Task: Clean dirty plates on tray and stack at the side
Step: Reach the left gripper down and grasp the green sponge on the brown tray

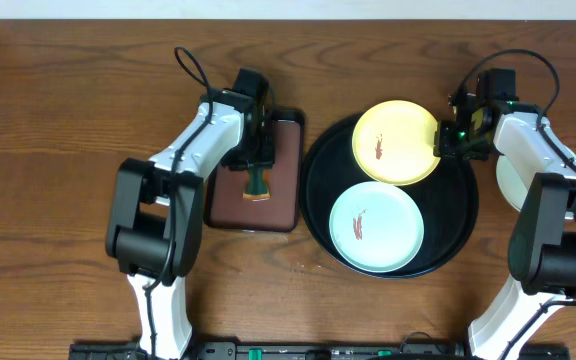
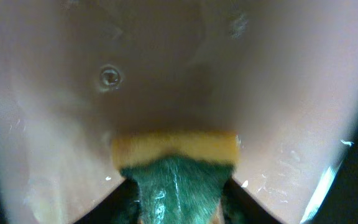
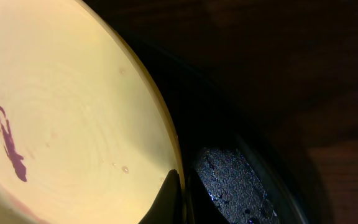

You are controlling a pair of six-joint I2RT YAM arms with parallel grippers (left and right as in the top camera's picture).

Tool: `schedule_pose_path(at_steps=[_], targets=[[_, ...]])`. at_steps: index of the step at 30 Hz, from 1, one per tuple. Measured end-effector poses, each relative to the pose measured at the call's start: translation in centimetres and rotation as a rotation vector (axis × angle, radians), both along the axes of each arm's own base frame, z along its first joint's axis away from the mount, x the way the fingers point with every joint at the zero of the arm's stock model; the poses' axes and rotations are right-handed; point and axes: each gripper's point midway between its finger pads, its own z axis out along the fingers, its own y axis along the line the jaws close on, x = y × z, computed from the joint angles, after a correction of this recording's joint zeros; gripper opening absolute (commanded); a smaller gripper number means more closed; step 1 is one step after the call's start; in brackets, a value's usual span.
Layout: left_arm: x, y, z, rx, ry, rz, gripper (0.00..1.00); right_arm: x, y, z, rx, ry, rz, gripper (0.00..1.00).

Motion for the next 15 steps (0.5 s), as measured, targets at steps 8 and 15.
schedule_pose_path(at_steps=[8, 15], targets=[[-0.7, 0.2, -0.5, 0.015, 0.035, -0.002, 0.54, 0.0, 0.0, 0.0, 0.003, 0.002, -0.011, 0.01], [-2.4, 0.7, 3.5, 0.018, 0.040, -0.005, 0.58, 0.0, 0.0, 0.0, 0.003, 0.002, -0.011, 0.01]])
